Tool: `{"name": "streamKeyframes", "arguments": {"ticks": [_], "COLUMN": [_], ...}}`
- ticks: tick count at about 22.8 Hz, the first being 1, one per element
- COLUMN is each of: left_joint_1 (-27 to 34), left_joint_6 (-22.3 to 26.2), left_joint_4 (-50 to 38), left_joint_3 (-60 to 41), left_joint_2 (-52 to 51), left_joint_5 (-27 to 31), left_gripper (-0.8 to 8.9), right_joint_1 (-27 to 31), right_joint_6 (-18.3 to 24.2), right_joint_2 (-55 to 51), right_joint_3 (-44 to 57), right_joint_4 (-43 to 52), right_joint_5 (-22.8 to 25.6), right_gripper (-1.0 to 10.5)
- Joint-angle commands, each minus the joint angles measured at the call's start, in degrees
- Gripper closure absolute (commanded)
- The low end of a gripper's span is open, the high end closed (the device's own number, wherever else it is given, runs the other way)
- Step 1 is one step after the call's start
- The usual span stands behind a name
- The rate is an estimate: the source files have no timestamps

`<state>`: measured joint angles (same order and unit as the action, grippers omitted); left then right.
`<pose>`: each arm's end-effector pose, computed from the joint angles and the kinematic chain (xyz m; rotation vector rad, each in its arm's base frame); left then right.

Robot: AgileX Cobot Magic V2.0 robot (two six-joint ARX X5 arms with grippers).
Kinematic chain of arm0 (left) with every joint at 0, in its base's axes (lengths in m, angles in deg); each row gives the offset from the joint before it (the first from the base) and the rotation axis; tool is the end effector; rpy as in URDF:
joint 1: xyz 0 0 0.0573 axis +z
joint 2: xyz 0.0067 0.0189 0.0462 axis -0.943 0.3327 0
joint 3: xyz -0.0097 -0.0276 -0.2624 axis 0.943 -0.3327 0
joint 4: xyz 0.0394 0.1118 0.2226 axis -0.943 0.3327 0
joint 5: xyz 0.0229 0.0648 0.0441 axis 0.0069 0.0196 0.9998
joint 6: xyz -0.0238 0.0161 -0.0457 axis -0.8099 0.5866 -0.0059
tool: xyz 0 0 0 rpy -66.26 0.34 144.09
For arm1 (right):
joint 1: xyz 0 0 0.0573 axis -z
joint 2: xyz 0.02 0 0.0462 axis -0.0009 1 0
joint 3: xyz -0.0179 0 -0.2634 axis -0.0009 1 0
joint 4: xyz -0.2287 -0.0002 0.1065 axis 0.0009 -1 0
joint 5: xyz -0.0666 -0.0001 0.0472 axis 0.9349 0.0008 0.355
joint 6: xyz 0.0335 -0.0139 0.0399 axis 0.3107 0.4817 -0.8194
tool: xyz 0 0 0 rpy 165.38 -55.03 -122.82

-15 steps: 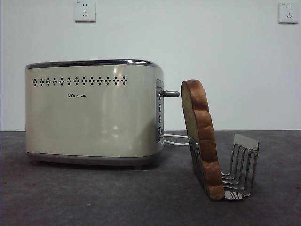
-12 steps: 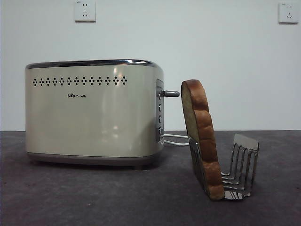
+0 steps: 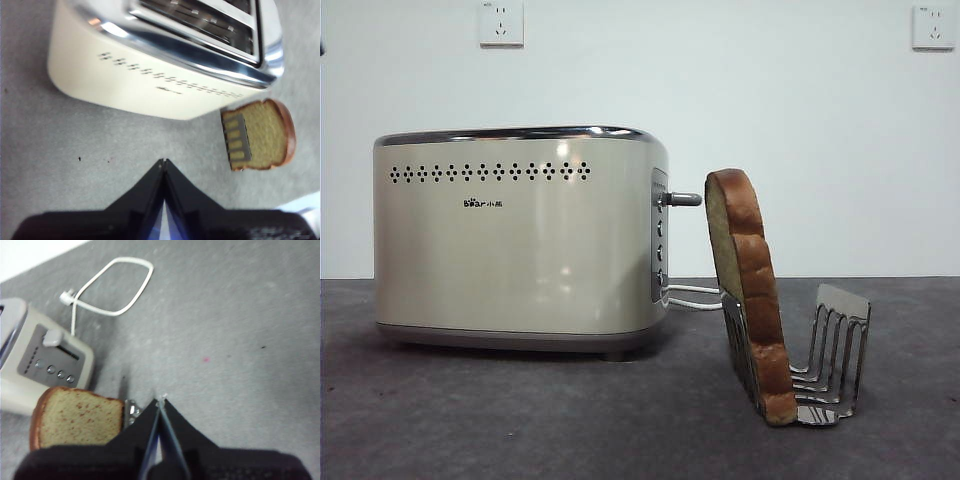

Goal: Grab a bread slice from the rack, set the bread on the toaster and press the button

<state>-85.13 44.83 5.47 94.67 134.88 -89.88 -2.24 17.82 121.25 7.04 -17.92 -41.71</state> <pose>0.1473 -0.0468 0.3331 -0.3753 0.9170 -0.3394 0.1073 0.0108 0.3133 0.3816 0.6558 0.1510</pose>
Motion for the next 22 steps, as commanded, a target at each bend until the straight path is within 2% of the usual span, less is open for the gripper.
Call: {"name": "streamKeyframes", "arguments": {"ticks": [1,4,8,11,16,18,20,21,22], "left_joint_1": [-5.07,-11.89,-21.38,-26.86,-31.82,-33.31,-34.47,-34.88,-35.01], "left_joint_6": [-1.09,-1.64,-6.62,-11.30,-13.73,-14.34,-15.04,-15.61,-16.63], "left_joint_4": [1.14,1.75,4.00,4.17,4.09,4.70,6.45,6.58,6.19], "left_joint_3": [4.02,10.16,16.94,20.33,28.59,32.41,35.04,35.47,35.47], "left_joint_2": [2.67,7.69,16.09,22.95,34.12,38.25,41.29,42.32,43.10], "left_joint_5": [3.78,3.98,3.13,2.67,2.91,2.67,2.67,2.71,2.71], "left_gripper": [8.19,8.19,8.19,8.18,7.99,6.28,4.11,3.48,3.31], "right_joint_1": [0.00,0.00,0.00,0.00,0.00,0.00,0.00,0.00,0.00], "right_joint_6": [3.15,7.15,11.52,12.09,12.09,12.11,12.28,12.74,13.55], "right_joint_2": [2.80,6.47,9.16,9.31,9.31,9.31,9.31,9.31,9.33], "right_joint_3": [-1.77,-5.27,-9.94,-12.13,-12.81,-12.81,-12.81,-12.81,-12.81], "right_joint_4": [0.07,-2.45,-5.90,-5.88,-6.27,-6.32,-6.71,-7.15,-7.45], "right_joint_5": [-1.36,-1.66,-1.64,-1.64,-1.70,-1.90,-1.88,-1.88,-1.88], "right_gripper": [9.5,9.5,9.5,9.5,9.5,9.5,9.5,9.5,9.5]}}
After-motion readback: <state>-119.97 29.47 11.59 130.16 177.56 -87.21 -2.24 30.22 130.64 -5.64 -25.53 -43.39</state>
